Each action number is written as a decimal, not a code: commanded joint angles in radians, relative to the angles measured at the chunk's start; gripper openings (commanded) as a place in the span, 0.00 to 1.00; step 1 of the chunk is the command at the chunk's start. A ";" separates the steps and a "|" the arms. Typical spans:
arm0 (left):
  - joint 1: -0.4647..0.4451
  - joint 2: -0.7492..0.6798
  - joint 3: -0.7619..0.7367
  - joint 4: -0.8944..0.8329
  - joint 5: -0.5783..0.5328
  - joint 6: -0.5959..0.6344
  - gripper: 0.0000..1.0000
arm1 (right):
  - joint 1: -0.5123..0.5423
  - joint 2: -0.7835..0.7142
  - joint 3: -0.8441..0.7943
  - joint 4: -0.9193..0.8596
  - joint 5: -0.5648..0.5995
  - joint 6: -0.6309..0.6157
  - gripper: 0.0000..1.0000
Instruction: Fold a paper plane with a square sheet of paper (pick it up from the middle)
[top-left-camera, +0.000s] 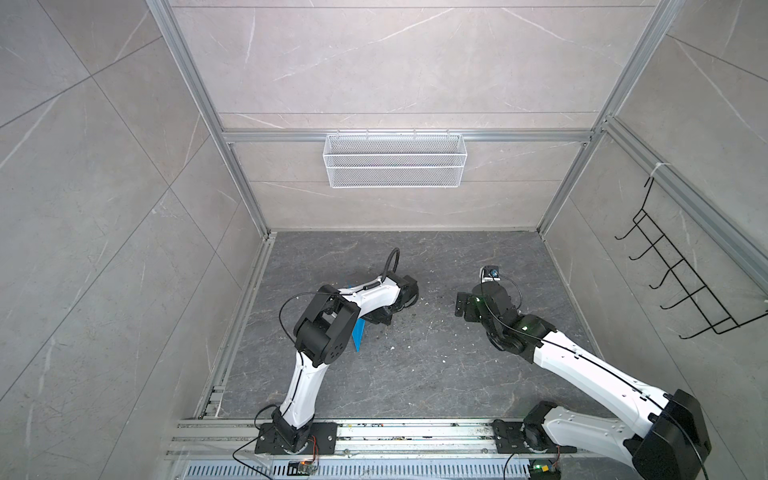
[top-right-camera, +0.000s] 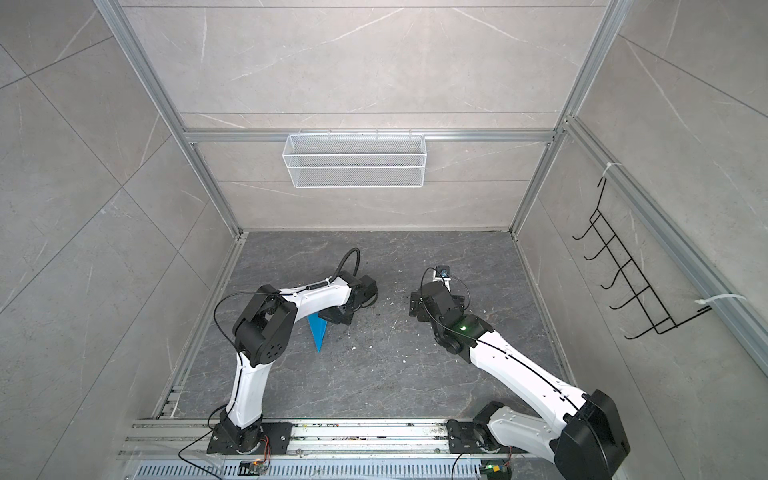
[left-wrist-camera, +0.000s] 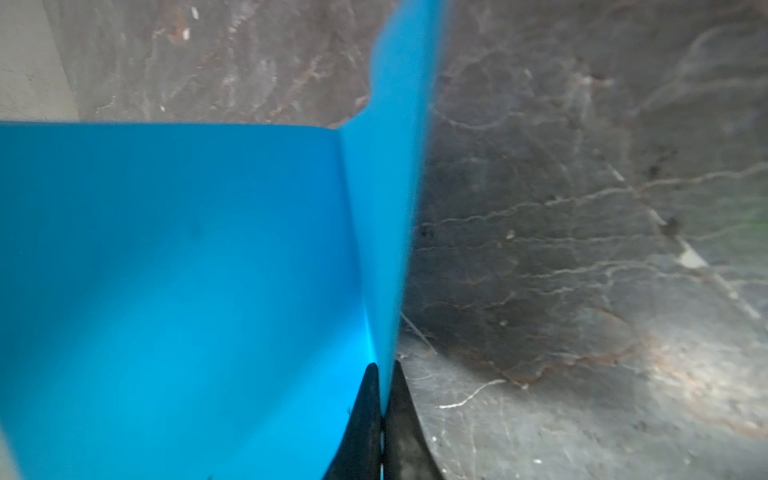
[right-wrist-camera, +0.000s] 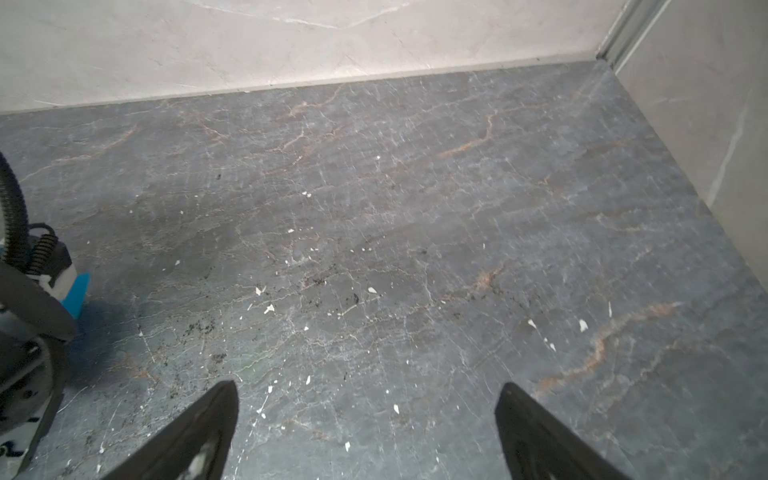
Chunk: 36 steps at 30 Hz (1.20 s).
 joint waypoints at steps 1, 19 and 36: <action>-0.012 0.007 0.020 0.025 0.037 -0.021 0.12 | -0.004 -0.005 -0.003 -0.047 0.006 0.040 0.99; -0.013 -0.266 -0.167 0.368 0.501 -0.092 0.56 | -0.007 0.042 -0.005 -0.050 -0.069 0.125 0.99; 0.124 -0.727 -0.557 0.568 0.503 -0.033 0.84 | -0.009 0.112 -0.007 0.001 -0.189 0.155 0.97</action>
